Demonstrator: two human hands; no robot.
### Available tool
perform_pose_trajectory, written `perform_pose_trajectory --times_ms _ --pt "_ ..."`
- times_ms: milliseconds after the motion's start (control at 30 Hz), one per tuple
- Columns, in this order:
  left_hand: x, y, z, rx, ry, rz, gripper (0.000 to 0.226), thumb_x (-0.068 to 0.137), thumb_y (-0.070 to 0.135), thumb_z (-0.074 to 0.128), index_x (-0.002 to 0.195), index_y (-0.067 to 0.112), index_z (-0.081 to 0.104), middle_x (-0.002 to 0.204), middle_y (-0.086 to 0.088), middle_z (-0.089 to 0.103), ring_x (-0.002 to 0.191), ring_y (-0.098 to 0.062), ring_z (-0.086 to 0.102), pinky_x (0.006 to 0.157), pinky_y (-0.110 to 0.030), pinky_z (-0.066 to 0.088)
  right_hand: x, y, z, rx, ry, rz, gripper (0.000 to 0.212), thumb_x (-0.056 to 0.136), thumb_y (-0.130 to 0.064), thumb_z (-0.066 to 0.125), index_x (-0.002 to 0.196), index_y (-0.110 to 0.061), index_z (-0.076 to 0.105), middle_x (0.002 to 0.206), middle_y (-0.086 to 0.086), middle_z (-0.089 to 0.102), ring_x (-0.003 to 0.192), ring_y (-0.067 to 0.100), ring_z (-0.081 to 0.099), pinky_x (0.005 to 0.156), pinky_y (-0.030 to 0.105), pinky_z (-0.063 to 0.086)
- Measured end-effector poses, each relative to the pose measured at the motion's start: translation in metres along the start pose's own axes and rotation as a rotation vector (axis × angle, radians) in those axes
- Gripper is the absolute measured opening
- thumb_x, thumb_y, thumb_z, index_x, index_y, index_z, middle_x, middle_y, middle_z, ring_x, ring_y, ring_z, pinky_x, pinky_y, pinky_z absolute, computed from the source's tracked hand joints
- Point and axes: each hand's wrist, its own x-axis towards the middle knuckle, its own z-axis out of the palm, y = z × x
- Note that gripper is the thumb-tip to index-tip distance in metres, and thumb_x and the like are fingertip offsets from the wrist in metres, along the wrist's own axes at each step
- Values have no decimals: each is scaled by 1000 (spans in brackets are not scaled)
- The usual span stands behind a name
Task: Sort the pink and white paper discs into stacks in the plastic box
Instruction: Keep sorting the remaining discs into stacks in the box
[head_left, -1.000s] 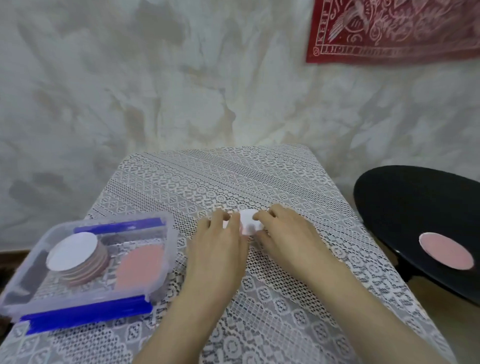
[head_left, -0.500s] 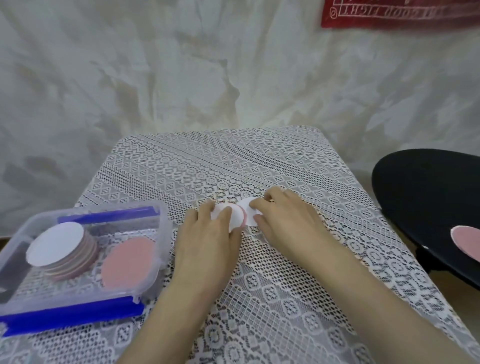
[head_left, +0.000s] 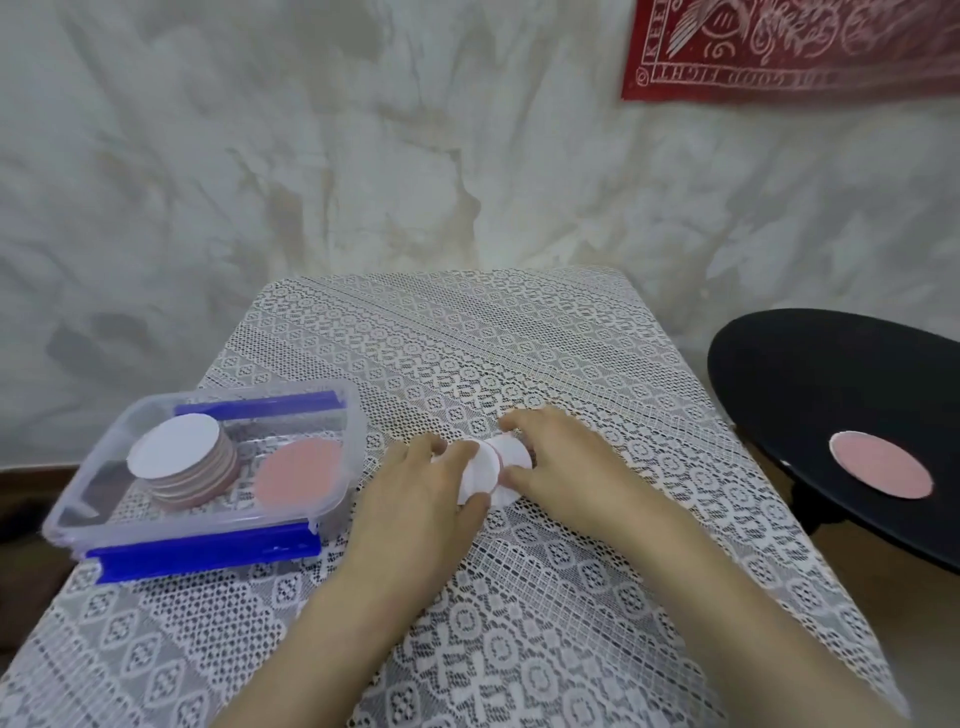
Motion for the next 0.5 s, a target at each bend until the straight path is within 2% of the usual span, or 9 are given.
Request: perform_pose_trajectory --times_ms 133,233,333,433,500 --pt "-8 2 -6 -84 24 7 51 92 51 54 141 40 44 123 11 54 110 -13 50 79 -30 45 -9 -11 -8 134 -46 11 44 94 -29 58 138 -27 53 123 -4 65 101 15 63 86 42 55" --pt "-18 -3 -4 -165 57 12 54 92 52 57 143 42 41 131 14 49 115 -9 49 82 -29 46 -13 -16 -4 217 -13 9 36 96 -32 63 130 -32 54 109 -9 65 83 10 65 68 32 53" --pt "-19 -7 -2 -209 84 26 69 89 57 62 149 43 32 140 18 41 117 -4 49 84 -24 44 -18 -13 5 338 74 29 35 97 -23 66 126 -37 54 108 -12 67 77 8 70 64 32 59" --pt "-13 -10 0 -342 105 -27 72 92 53 61 153 43 25 134 19 46 103 2 54 81 -22 46 -18 -7 3 464 105 19 31 99 -20 62 122 -40 57 109 -14 68 72 8 72 53 31 59" --pt "-13 -11 0 -506 114 -86 58 96 41 60 149 41 36 112 15 59 85 5 57 71 -14 44 -17 -1 1 541 91 -7 23 100 -20 59 110 -41 60 101 -9 72 73 13 72 59 45 61"
